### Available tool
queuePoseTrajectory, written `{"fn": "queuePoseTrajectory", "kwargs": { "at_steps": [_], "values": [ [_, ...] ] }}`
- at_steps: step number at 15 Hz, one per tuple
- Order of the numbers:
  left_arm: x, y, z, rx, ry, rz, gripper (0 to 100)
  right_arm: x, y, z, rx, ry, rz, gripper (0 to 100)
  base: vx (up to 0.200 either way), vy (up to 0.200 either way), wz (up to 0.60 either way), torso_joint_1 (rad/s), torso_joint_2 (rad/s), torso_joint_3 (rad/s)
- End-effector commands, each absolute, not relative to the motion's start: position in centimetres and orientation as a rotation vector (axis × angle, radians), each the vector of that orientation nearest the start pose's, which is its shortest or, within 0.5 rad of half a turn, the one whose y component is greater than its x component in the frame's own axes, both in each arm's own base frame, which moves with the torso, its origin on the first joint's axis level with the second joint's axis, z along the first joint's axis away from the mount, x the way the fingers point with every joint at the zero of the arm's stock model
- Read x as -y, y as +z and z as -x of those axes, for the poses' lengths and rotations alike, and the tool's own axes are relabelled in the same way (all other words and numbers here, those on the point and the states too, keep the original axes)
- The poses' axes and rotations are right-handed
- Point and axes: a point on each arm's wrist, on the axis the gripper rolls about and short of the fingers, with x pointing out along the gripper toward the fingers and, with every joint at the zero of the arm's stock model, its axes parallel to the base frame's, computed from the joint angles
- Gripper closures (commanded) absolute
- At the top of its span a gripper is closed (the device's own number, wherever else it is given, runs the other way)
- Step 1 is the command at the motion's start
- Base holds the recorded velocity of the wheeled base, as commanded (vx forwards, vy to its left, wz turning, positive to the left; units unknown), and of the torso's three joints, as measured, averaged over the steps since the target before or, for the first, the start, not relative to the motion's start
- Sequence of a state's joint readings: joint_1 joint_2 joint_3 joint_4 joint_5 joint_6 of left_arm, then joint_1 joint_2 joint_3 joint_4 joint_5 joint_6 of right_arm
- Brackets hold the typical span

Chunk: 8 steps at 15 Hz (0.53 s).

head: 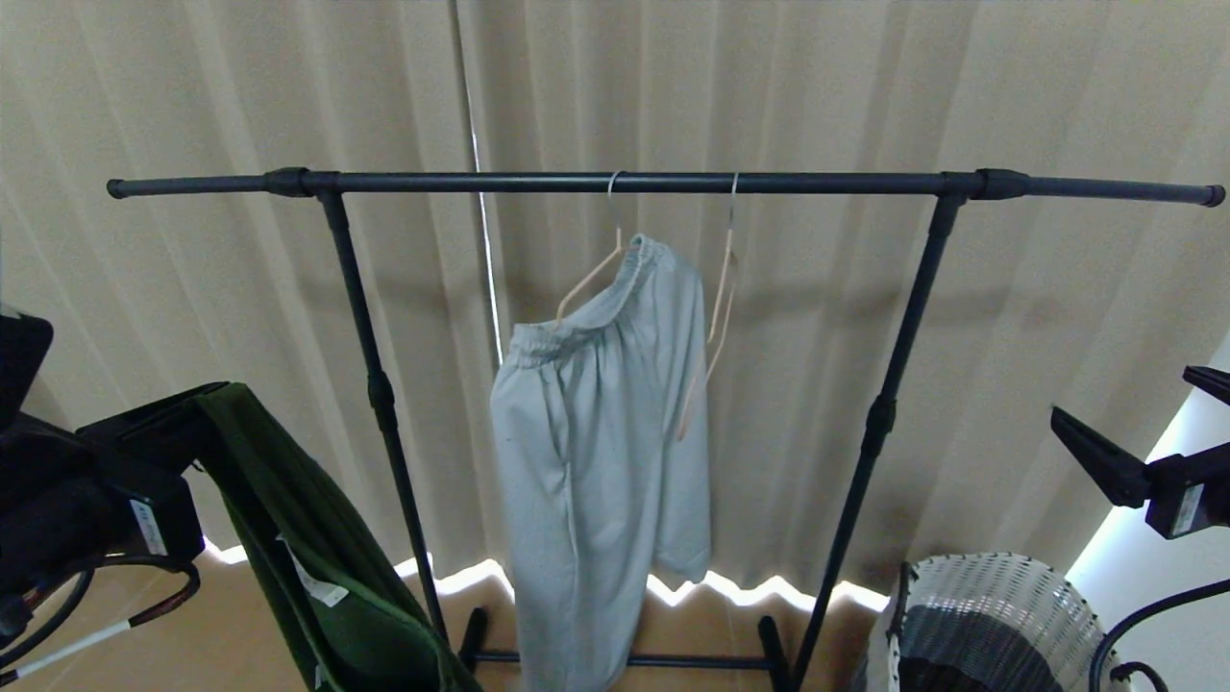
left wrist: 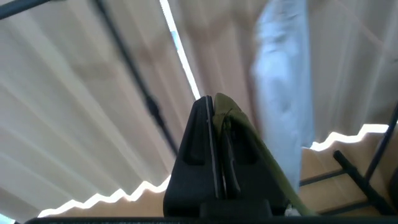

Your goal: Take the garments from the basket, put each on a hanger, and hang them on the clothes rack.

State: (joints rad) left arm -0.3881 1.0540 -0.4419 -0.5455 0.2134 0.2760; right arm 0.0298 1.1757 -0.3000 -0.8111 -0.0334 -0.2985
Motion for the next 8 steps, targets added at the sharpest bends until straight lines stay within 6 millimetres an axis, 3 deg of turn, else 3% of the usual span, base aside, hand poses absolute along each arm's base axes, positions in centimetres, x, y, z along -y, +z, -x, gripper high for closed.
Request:
{"fn": "queuePoseTrajectory", "kwargs": {
  "at_steps": [1, 5, 8],
  "values": [
    [4.89, 21.47, -13.22, -0.044, -0.183, -0.297, 100, -0.38, 18.35, -15.65, -0.069, 0.006, 0.301, 0, 0.000, 0.200, 0.00, 0.002, -0.01, -0.007],
    [4.93, 21.35, -13.26, -0.048, -0.185, -0.300, 100, -0.36, 18.33, -15.68, -0.071, 0.004, 0.301, 0, 0.000, 0.200, 0.00, 0.001, 0.00, -0.001],
    [4.89, 21.17, -13.16, -0.053, -0.186, -0.301, 100, -0.30, 18.41, -15.71, -0.068, 0.004, 0.296, 0, 0.000, 0.000, 0.00, 0.000, 0.00, 0.000]
  ]
}}
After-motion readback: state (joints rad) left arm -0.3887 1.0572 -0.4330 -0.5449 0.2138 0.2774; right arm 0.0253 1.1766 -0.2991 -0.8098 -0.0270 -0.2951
